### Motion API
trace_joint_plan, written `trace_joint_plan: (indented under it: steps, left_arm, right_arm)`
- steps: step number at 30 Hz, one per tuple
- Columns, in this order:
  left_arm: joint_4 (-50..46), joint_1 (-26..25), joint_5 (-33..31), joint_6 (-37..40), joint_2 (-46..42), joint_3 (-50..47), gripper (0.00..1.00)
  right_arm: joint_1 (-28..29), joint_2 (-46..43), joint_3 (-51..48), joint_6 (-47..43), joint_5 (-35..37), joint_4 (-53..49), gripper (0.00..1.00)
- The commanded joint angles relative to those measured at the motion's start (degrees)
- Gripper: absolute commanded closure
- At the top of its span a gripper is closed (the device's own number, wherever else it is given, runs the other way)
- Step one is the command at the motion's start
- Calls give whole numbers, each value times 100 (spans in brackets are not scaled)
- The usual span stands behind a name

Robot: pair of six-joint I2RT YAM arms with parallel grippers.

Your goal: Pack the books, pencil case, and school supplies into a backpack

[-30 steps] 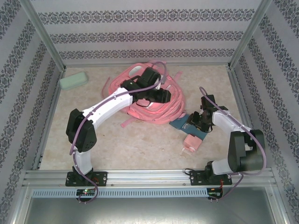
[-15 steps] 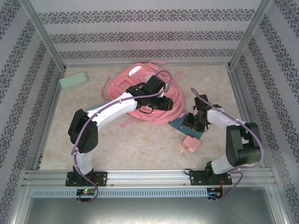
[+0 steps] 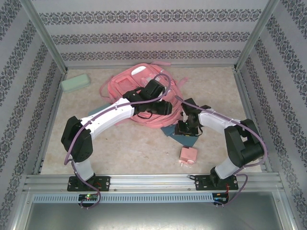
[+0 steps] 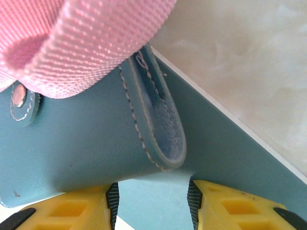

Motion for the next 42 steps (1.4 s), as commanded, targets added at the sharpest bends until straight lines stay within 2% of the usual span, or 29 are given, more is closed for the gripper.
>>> trace_joint_plan:
  steps: [1, 10, 17, 19, 24, 30, 37, 42]
  left_arm:
    - [74, 27, -160, -75, -230, -112, 54]
    - [109, 22, -108, -39, -207, -108, 54]
    - [244, -29, 276, -109, 232, 161, 57]
    - [344, -89, 410, -158, 409, 287, 59]
    - [332, -390, 615, -171, 1170, 1007, 62]
    - [322, -751, 620, -227, 2110, 1871, 65]
    - [57, -1058, 563, -286, 3149, 2814, 70]
    - [16, -1094, 279, -467, 3520, 3021, 73]
  right_arm:
    - [-260, 196, 105, -110, 253, -50, 55]
    - [-1496, 261, 161, -160, 550, -312, 54]
    - [-1953, 140, 277, -149, 952, -411, 54]
    - [-2169, 34, 200, -180, 744, -317, 53]
    - [-2224, -541, 103, -161, 539, -52, 50]
    - [-2274, -1332, -102, -26, 807, 108, 43]
    - [-2748, -2510, -1123, 305, 1050, 860, 44]
    - [-3112, -2627, -1306, 376, 827, 827, 41]
